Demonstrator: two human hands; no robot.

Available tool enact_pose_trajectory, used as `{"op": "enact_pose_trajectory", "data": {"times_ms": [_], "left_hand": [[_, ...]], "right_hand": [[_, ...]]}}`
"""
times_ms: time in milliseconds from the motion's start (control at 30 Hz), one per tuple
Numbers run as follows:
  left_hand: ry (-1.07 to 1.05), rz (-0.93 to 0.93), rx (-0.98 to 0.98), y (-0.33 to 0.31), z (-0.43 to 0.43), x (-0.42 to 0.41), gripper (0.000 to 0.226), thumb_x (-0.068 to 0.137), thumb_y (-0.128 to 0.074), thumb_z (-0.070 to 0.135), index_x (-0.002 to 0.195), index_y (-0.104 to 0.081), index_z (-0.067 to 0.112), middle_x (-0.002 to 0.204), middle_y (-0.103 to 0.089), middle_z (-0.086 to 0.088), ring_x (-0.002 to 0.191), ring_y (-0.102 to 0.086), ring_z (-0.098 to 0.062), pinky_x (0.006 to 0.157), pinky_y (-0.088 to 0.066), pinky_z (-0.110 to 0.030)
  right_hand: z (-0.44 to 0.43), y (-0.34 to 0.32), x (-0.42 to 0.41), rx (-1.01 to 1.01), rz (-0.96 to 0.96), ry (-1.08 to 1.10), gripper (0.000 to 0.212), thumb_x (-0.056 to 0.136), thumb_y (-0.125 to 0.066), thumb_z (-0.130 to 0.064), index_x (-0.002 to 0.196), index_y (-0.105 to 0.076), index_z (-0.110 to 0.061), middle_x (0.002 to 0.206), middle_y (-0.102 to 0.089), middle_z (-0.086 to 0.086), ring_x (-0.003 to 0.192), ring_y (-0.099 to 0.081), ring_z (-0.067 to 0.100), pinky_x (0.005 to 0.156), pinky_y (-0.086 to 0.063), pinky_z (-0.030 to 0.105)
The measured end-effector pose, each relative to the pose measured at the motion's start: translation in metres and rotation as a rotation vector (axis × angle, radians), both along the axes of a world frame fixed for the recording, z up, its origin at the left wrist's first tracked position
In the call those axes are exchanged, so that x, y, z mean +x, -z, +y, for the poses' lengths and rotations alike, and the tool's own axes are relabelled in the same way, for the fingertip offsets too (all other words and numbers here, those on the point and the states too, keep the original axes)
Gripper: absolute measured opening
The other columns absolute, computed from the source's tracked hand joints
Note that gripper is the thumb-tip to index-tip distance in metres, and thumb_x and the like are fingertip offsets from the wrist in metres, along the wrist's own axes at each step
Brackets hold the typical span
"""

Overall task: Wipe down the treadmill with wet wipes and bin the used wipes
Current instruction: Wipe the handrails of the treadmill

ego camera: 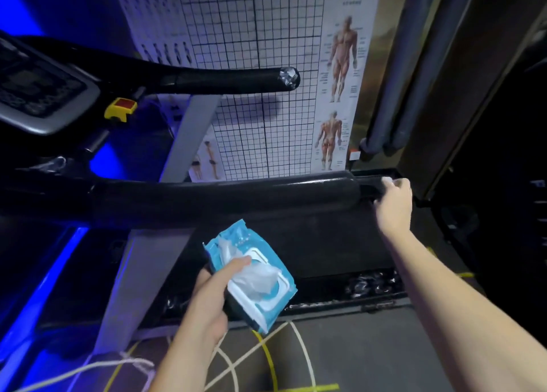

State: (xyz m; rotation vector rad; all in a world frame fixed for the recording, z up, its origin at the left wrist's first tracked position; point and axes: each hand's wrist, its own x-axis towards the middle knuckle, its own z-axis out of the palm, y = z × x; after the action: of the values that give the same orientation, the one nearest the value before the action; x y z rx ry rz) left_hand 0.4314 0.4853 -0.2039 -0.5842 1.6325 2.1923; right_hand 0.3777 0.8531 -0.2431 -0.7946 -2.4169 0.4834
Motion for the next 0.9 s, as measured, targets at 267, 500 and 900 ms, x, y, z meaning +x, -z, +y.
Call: {"op": "enact_pose_trajectory", "data": {"times_ms": [267,500,900], "left_hand": [[0.197,-0.055,-0.004,0.014,0.1,0.002,0.048,0.08,-0.088,0.012,0.118,-0.059,0.011,0.106,-0.077,-0.015,0.092,-0.075,-0.028,0.066,-0.055,-0.033],[0.424,-0.084,0.036,0.041,0.215,-0.01,0.04,0.083,-0.086,0.013,0.114,-0.061,0.018,0.096,-0.077,-0.008,0.088,-0.074,-0.023,0.062,-0.056,-0.022],[0.592,-0.153,0.116,0.053,0.426,-0.095,0.044,0.082,-0.087,0.019,0.118,-0.062,0.024,0.104,-0.078,-0.002,0.084,-0.075,-0.016,0.054,-0.052,-0.022]], "right_hand": [[0.019,0.017,0.055,-0.098,0.241,-0.06,0.021,0.094,-0.059,-0.003,0.106,-0.072,-0.014,0.097,-0.061,0.01,0.085,-0.062,0.029,0.075,-0.043,0.03],[0.094,0.003,0.066,-0.227,0.302,0.059,0.031,0.091,-0.055,-0.004,0.11,-0.074,-0.018,0.108,-0.072,-0.002,0.101,-0.065,0.017,0.096,-0.048,0.031],[0.225,-0.01,0.006,-0.44,0.388,0.21,0.019,0.1,-0.056,-0.015,0.105,-0.073,-0.022,0.098,-0.072,-0.013,0.089,-0.07,0.002,0.085,-0.056,0.021]]}}
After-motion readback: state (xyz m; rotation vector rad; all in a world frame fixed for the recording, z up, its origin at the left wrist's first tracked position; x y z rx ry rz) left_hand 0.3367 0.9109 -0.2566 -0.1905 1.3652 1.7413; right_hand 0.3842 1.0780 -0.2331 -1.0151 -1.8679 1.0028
